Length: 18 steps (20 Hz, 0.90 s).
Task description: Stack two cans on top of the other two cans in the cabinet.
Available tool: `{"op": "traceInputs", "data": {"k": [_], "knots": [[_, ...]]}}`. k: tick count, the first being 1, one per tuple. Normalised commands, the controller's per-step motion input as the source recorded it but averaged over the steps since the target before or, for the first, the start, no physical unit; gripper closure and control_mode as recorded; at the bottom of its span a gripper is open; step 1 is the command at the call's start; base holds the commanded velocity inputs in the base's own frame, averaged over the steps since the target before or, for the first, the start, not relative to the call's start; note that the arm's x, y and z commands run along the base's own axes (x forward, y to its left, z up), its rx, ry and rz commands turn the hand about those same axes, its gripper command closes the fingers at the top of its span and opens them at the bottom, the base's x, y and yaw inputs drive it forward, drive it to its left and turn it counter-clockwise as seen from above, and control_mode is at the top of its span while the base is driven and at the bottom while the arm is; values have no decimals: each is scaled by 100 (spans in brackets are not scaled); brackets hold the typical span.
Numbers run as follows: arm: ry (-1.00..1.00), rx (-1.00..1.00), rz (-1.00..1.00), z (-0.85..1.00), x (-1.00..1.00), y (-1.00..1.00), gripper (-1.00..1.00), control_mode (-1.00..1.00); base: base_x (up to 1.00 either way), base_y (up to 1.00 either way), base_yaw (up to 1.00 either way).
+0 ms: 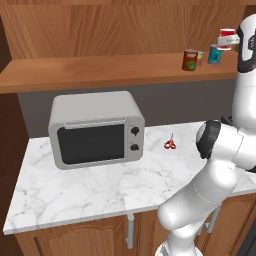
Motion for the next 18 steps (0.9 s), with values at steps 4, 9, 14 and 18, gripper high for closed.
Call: {"op": "traceInputs", "data": {"k": [4, 9, 14, 18], "knots": [[0, -1, 0, 0, 23, -1, 100, -100, 0, 0, 0], [0, 0, 1, 0, 20, -1, 100, -100, 0, 0, 0], [0, 0, 0, 0, 23, -7, 100, -100, 0, 0, 0], [0, -5, 0, 0, 27, -12, 100, -100, 0, 0, 0]]}}
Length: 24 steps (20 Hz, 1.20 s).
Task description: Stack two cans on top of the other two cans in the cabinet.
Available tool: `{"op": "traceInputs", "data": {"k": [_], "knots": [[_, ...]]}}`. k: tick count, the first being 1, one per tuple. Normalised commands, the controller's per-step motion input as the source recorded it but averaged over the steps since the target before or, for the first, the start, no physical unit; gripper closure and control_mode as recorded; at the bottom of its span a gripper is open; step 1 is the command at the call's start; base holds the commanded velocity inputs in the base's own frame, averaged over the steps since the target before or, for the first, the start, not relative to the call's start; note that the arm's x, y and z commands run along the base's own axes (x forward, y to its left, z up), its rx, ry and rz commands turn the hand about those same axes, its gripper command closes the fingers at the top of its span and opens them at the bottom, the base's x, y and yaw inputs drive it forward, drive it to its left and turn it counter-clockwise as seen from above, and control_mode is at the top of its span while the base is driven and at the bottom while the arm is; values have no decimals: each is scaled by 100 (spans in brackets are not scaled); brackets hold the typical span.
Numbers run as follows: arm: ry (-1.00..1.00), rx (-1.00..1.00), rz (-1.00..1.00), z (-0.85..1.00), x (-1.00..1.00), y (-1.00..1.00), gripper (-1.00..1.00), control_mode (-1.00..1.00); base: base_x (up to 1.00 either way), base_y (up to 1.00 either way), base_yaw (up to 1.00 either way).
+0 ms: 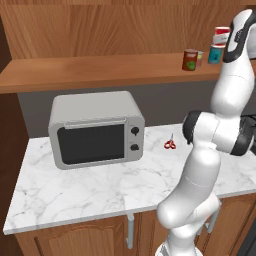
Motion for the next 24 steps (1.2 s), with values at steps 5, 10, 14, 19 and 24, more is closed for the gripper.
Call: {"op": "traceInputs", "data": {"k": [5, 10, 14, 19, 24], "knots": [[0, -2, 0, 0, 23, -11, 100, -100, 0, 0, 0], [0, 0, 2, 0, 11, -12, 100, -100, 0, 0, 0], [0, 0, 2, 0, 1, -4, 100, -100, 0, 0, 0], [0, 0, 1, -6, -1, 0, 100, -100, 0, 0, 0], [0, 0, 0, -15, -1, 9, 100, -100, 0, 0, 0]]}}
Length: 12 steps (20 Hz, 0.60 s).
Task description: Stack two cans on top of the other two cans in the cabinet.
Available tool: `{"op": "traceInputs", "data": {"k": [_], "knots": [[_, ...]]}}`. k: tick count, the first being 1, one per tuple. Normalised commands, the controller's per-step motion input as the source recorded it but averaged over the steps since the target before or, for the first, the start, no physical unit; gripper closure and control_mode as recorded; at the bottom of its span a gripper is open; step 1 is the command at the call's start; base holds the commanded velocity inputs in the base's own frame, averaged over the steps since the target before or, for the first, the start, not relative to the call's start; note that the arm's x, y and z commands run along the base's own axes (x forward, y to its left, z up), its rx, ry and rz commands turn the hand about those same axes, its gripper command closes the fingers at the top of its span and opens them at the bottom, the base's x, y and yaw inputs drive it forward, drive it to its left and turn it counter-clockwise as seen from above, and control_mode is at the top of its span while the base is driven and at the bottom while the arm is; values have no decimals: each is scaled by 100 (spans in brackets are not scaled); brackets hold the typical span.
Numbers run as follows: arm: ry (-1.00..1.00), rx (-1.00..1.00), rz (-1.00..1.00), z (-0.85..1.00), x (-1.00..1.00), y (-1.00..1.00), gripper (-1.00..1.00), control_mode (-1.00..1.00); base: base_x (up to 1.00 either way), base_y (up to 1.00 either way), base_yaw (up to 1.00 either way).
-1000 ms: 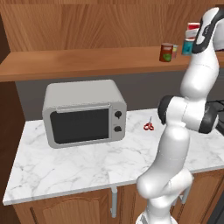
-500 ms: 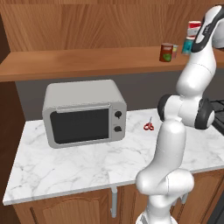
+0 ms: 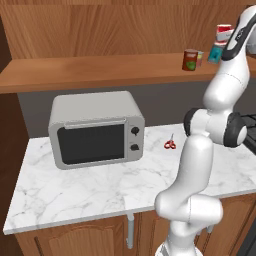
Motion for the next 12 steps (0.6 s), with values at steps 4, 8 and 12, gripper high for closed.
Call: {"op": "traceInputs", "data": {"k": [4, 8, 12], "knots": [[0, 0, 0, -20, 0, 17, 100, -100, 0, 0, 0], [0, 0, 0, -23, 0, 22, 100, -100, 0, 0, 0], [0, 0, 0, -25, 0, 15, 100, -100, 0, 0, 0]]}}
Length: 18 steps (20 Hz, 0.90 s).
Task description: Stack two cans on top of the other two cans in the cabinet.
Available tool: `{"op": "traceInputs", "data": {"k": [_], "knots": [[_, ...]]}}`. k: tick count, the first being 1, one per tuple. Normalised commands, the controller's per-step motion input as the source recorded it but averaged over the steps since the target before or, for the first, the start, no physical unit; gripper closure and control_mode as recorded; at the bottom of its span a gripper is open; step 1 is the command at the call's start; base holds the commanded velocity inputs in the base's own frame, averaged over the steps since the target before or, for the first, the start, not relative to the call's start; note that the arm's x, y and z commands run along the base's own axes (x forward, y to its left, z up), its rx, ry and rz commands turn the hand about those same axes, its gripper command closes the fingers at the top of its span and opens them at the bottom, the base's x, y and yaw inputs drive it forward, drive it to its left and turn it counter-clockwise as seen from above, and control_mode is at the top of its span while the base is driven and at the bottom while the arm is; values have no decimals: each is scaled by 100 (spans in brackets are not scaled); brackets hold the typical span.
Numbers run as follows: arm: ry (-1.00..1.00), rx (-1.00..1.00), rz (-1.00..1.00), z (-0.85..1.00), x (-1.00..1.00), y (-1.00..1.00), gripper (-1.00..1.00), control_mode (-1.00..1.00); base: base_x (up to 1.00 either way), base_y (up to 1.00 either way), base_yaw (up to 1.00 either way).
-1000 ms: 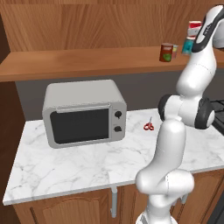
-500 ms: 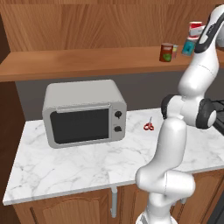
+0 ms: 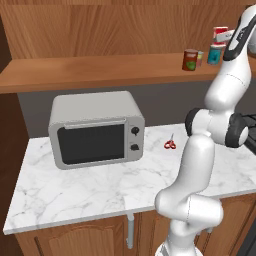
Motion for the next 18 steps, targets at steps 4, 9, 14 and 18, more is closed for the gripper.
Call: {"op": "traceInputs", "data": {"k": [4, 9, 14, 18], "knots": [[-4, 0, 0, -25, 0, 6, 100, -100, 0, 0, 0], [-10, 0, 0, -23, 0, 3, 100, -100, 0, 0, 0], [-14, 0, 0, -9, 2, 1, 100, -100, 0, 0, 0], [-1, 0, 0, 1, 1, 7, 100, -100, 0, 0, 0]]}}
